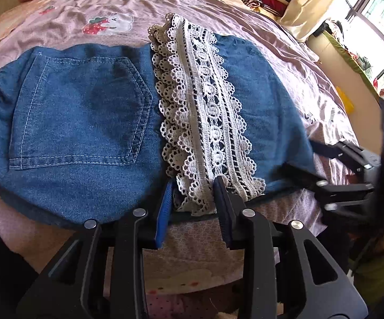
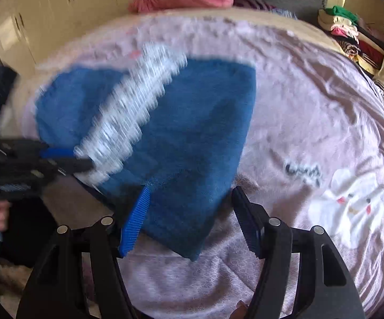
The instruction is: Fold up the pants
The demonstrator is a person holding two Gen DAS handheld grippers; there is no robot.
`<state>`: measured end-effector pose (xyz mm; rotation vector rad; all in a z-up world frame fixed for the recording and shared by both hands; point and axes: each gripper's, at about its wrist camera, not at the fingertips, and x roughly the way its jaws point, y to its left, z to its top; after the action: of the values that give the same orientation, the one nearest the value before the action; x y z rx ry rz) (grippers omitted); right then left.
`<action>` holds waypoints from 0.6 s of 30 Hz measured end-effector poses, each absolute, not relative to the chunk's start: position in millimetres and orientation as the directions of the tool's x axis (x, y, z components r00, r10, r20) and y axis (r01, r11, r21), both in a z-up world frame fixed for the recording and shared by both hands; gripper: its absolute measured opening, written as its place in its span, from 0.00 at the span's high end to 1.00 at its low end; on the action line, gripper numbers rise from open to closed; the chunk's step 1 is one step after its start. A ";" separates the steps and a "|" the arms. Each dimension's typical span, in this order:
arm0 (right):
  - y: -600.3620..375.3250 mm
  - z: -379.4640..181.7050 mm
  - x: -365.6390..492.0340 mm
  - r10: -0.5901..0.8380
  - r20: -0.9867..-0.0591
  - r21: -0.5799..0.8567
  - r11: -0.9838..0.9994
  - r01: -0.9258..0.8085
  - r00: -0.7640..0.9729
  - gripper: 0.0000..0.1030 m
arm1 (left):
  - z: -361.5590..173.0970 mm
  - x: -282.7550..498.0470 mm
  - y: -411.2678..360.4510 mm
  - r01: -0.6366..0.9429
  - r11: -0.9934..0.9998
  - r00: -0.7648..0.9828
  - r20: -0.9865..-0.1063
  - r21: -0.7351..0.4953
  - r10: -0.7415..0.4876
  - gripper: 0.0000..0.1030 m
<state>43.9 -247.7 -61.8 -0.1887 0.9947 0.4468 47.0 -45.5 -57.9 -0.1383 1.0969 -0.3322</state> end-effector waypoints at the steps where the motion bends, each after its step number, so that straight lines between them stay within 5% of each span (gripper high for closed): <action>1: -247.9 -64.4 44.5 0.277 -0.841 0.049 0.895 -0.444 0.465 0.38 | -57.7 47.2 -45.4 0.196 0.942 0.413 -0.848 -0.273 -0.332 0.75; 18: -254.7 -46.9 34.9 0.289 -0.833 0.078 0.906 -0.417 0.472 0.37 | -44.5 39.4 -39.1 0.195 0.944 0.430 -0.842 -0.265 -0.325 0.68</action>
<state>34.9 -254.7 -46.9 -0.1433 0.9896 0.4338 39.4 -39.1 -44.5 -0.1339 1.0787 -0.3256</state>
